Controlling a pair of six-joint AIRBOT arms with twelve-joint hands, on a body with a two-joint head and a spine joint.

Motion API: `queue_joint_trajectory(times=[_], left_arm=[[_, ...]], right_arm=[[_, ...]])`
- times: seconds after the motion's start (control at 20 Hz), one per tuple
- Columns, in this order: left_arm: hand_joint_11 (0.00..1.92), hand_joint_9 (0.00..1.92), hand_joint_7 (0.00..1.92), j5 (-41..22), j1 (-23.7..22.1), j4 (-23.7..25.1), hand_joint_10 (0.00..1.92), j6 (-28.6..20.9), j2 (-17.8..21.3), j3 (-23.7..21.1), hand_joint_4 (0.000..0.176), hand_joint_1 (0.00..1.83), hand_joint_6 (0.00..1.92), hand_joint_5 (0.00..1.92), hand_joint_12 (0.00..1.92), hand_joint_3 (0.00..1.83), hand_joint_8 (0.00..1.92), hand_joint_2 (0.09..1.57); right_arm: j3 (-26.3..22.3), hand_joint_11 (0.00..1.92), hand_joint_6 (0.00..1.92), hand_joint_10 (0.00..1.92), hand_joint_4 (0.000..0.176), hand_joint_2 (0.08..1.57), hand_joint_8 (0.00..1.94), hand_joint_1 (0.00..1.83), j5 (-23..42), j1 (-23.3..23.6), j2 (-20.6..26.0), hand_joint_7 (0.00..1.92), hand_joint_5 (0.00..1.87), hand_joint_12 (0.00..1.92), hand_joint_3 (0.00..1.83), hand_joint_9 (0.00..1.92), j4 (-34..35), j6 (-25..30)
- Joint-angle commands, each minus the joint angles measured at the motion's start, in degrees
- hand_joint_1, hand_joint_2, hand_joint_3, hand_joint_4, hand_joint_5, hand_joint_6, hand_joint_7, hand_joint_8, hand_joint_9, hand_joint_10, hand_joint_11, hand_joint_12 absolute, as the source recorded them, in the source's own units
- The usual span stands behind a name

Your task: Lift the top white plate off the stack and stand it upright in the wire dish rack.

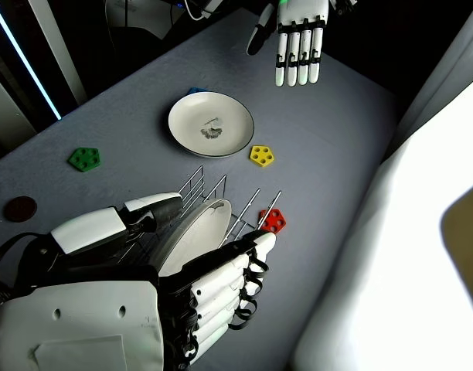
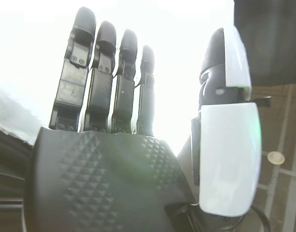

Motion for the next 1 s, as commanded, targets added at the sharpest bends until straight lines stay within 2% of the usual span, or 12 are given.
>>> queue_joint_trajectory(times=[0.0,0.15,0.25,0.45,0.7,0.95], left_arm=[[0.09,0.08,0.08,-4.5,-0.8,-4.1,0.0,0.3,0.6,0.0,0.0,0.14,0.0,0.07,0.0,0.0,0.0,0.92],[0.11,0.08,0.08,-4.6,-0.8,-4.3,0.0,0.3,0.7,0.0,0.0,0.15,0.0,0.08,0.01,0.0,0.0,0.91],[0.11,0.09,0.09,-4.5,-0.8,-4.7,0.0,0.3,0.7,0.0,0.0,0.15,0.0,0.07,0.01,0.0,0.0,0.91],[0.11,0.09,0.09,-4.6,-0.8,-4.7,0.01,0.4,0.7,0.0,0.0,0.14,0.0,0.06,0.01,0.0,0.01,0.92],[0.1,0.09,0.09,-4.6,-0.8,-4.4,0.0,0.4,0.7,-0.1,0.0,0.14,0.0,0.07,0.01,0.0,0.0,0.92],[0.1,0.07,0.07,-5.3,-0.8,-4.1,0.0,0.3,0.7,-0.1,0.0,0.11,0.0,0.07,0.0,0.0,0.0,0.92]], right_arm=[[0.2,0.65,0.0,0.0,0.019,0.93,0.0,1.04,6.1,1.2,1.3,0.63,0.61,0.0,0.0,0.63,2.8,1.0],[-0.5,0.63,0.0,0.0,0.018,0.93,0.0,1.03,8.9,2.3,1.9,0.6,0.6,0.0,0.0,0.58,-1.2,1.8],[-0.4,0.56,0.0,0.0,0.0,0.94,0.0,1.0,12.5,2.3,2.3,0.53,0.53,0.0,0.0,0.52,-5.3,1.6],[-0.9,0.51,0.0,0.0,0.0,0.93,0.0,0.94,19.0,2.3,3.1,0.51,0.46,0.0,0.0,0.48,-11.5,-2.8],[-3.9,0.41,0.0,0.0,0.0,0.94,0.0,0.77,21.2,4.2,5.4,0.36,0.27,0.0,0.0,0.36,-16.2,-18.4],[-10.0,0.32,0.0,0.0,0.0,0.94,0.0,0.66,21.3,4.8,9.7,0.31,0.25,0.0,0.0,0.29,-24.0,-35.5]])
